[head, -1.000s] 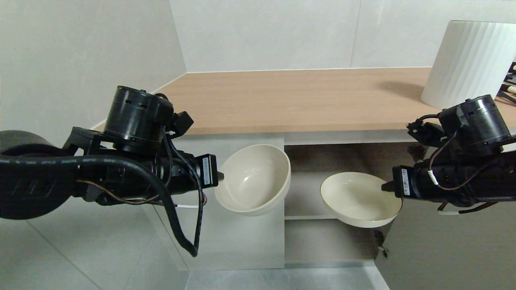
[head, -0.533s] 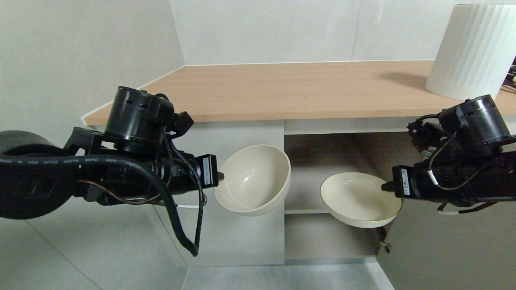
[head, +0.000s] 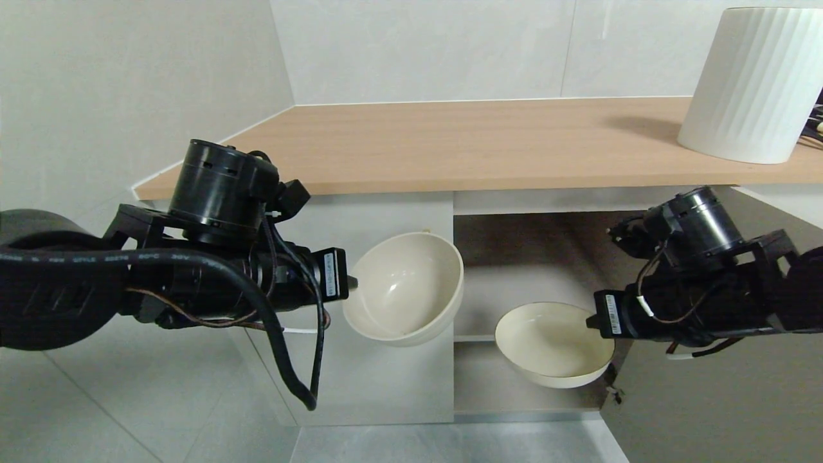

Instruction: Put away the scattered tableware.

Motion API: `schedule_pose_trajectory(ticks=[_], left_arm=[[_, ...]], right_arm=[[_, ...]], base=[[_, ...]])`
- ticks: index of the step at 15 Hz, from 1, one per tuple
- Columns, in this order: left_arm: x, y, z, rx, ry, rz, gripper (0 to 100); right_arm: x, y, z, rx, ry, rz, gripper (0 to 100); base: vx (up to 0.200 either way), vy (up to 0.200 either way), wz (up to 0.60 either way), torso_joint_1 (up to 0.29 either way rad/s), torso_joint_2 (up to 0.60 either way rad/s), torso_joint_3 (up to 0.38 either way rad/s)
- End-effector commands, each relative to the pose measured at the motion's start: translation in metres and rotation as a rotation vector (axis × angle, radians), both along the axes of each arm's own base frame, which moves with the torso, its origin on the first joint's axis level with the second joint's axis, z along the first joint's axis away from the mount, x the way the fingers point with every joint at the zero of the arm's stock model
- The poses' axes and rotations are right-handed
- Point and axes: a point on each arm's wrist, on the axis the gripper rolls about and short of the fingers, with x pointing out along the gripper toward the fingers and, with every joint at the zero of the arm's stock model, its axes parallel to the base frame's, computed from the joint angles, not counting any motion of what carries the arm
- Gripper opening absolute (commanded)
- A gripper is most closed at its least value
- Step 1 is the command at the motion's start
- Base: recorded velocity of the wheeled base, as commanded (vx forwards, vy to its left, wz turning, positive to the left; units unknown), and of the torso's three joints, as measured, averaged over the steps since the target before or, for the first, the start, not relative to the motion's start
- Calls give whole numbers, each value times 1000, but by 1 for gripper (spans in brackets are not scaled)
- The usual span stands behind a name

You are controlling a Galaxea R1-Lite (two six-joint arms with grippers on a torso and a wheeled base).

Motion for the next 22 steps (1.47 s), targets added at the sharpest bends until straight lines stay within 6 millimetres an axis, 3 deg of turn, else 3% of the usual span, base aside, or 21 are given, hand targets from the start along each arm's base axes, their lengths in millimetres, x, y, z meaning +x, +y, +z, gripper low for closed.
schedule_pose_trajectory(ticks=[1,7,15,22], left_arm=[[0,0,-1,1,2,0,0],[2,-1,-4,6,11,-2,0],[7,-4,-11,18,34,-2,0],[7,-4,-11,18,34,-2,0]], right_arm=[[17,13,-34,-34,65,10,0],[64,23,-101,-46,48,-53,0],[119,11,-174,-56,-117,-232,0],[154,-2,-179,-20,-186,-367,0]], base=[[0,0,0,0,0,0],[0,0,0,0,0,0],[0,0,0,0,0,0],[0,0,0,0,0,0]])
